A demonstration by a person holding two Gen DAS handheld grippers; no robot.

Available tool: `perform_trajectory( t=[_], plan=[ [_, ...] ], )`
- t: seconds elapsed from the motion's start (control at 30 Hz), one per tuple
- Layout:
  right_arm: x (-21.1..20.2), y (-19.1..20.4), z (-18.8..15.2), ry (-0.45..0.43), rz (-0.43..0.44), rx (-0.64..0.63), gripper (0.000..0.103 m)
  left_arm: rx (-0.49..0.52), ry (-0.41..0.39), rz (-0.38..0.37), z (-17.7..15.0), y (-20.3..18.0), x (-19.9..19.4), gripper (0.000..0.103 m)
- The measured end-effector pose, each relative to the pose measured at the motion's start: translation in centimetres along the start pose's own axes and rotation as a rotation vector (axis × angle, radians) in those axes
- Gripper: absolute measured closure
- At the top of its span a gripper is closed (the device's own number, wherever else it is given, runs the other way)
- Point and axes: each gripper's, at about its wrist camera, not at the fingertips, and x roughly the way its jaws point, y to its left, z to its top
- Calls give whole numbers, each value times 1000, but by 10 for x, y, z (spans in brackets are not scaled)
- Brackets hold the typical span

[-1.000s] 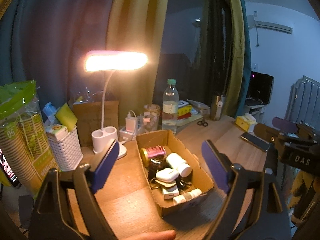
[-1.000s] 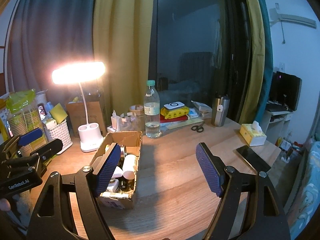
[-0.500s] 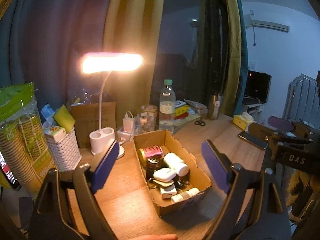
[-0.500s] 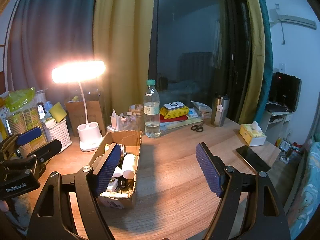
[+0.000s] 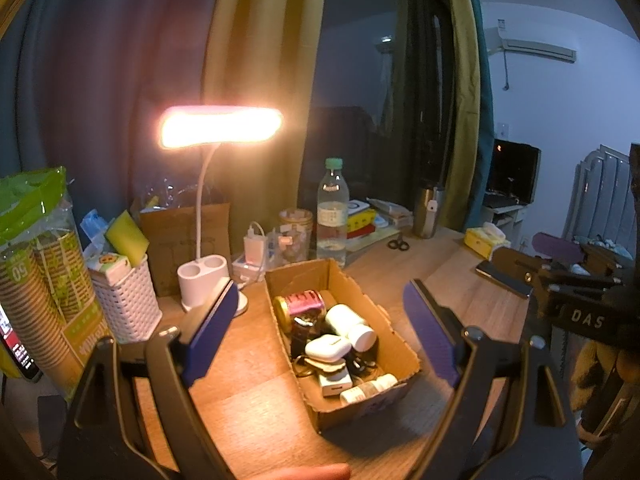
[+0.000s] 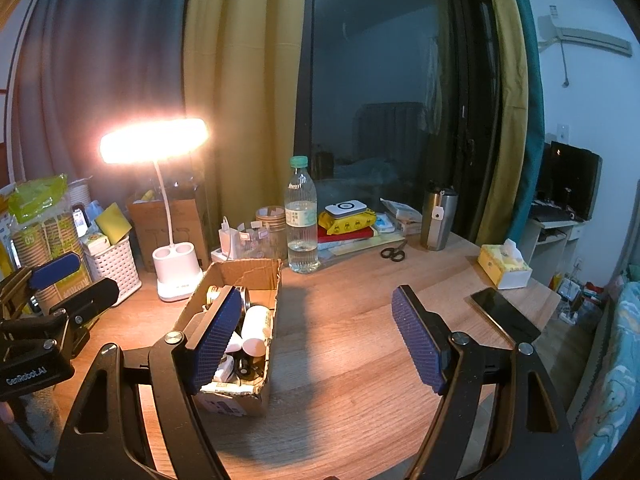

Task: Organize rigid objects

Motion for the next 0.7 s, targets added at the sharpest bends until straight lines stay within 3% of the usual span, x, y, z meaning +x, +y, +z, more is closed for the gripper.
perform_trajectory(
  t=[0.7],
  plan=[
    [2,0,-2,0,-2,3,23,7,-5,-6,1,-1,0,17]
  ],
)
